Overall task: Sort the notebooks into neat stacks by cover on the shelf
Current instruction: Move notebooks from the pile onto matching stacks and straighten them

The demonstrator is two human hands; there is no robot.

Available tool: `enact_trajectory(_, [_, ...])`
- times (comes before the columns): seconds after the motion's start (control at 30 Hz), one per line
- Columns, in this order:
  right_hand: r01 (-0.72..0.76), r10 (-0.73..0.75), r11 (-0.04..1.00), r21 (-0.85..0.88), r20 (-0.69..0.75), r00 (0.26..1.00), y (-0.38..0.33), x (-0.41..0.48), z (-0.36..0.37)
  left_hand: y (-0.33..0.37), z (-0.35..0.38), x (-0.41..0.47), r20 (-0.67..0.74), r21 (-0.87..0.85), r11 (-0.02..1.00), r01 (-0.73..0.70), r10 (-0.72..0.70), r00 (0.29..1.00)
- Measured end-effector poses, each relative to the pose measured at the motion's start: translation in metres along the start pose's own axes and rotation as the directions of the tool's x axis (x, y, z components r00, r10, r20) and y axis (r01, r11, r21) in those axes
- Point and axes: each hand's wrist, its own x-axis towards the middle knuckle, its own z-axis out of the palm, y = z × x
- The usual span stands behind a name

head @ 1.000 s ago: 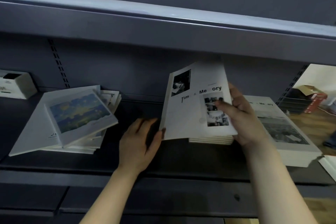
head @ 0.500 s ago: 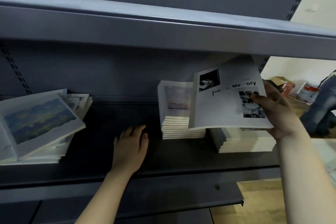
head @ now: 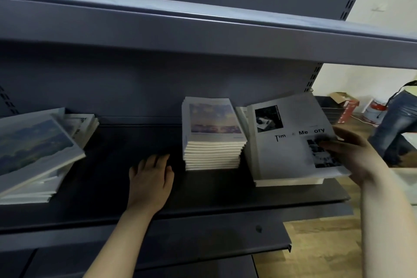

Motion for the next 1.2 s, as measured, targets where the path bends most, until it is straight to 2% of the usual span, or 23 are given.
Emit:
enact_trajectory(0.2, [0.002,-0.038,0.956,-0.294,-0.116,0.992,-0.003,0.013,0.011,0.001,-0.001,0.001,-0.004,-0.011,1.0,0.002,-0.002,1.0])
enact_trajectory(0.27, [0.026,-0.127,0.844,-0.536,-0.153,0.98,-0.005,0.02,0.015,0.001,-0.002,0.001,-0.005,-0.013,1.0,0.0,0.0,1.0])
enact_trajectory(0.33, [0.042,-0.243,0.66,-0.75,-0.16,0.957,-0.005,0.025,0.021,0.001,-0.002,0.0,-0.01,-0.017,1.0,0.002,-0.002,1.0])
enact_trajectory(0.37, [0.043,-0.294,0.602,-0.797,-0.171,0.94,-0.003,0.027,0.023,0.001,-0.003,0.0,-0.01,-0.02,1.0,0.005,-0.005,1.0])
enact_trajectory(0.43, [0.026,-0.36,0.577,-0.816,-0.226,0.905,0.005,0.03,0.026,0.001,-0.003,0.0,-0.007,-0.023,1.0,0.009,-0.009,1.0])
enact_trajectory(0.5, [-0.005,-0.363,0.569,-0.823,-0.256,0.896,0.018,0.029,0.027,0.001,-0.004,-0.001,-0.003,-0.024,1.0,0.012,-0.012,1.0])
enact_trajectory(0.57, [-0.044,-0.328,0.508,-0.86,-0.24,0.914,0.031,0.028,0.026,0.001,-0.003,-0.001,-0.002,-0.021,1.0,0.014,-0.014,1.0])
enact_trajectory(0.6, [-0.064,-0.291,0.505,-0.861,-0.24,0.926,0.035,0.027,0.025,0.001,-0.003,0.0,-0.002,-0.019,1.0,0.013,-0.013,1.0])
enact_trajectory(0.67, [-0.044,-0.193,0.602,-0.797,-0.199,0.961,0.037,0.021,0.023,0.002,-0.003,0.0,-0.001,-0.015,1.0,0.012,-0.012,1.0])
enact_trajectory(0.73, [0.033,-0.14,0.682,-0.731,-0.086,0.986,0.035,0.009,0.022,0.002,-0.003,0.001,0.0,-0.01,1.0,0.016,-0.016,1.0])
enact_trajectory(0.83, [0.126,-0.131,0.71,-0.693,0.046,0.99,0.027,-0.007,0.021,0.001,-0.002,0.001,-0.001,-0.025,0.999,0.022,-0.022,1.0])
enact_trajectory(0.97, [0.099,-0.043,0.841,-0.532,0.117,0.992,0.019,-0.017,0.017,0.002,-0.002,0.002,0.01,-0.022,0.999,0.026,-0.026,1.0])
enact_trajectory(1.07, [0.07,0.013,0.834,-0.547,0.146,0.989,0.018,-0.015,0.015,0.002,-0.002,0.001,0.007,-0.022,0.999,0.027,-0.027,1.0])
enact_trajectory(1.2, [0.098,0.005,0.816,-0.569,0.177,0.984,0.017,-0.008,0.016,0.002,-0.003,0.0,0.007,-0.023,0.999,0.025,-0.025,1.0])
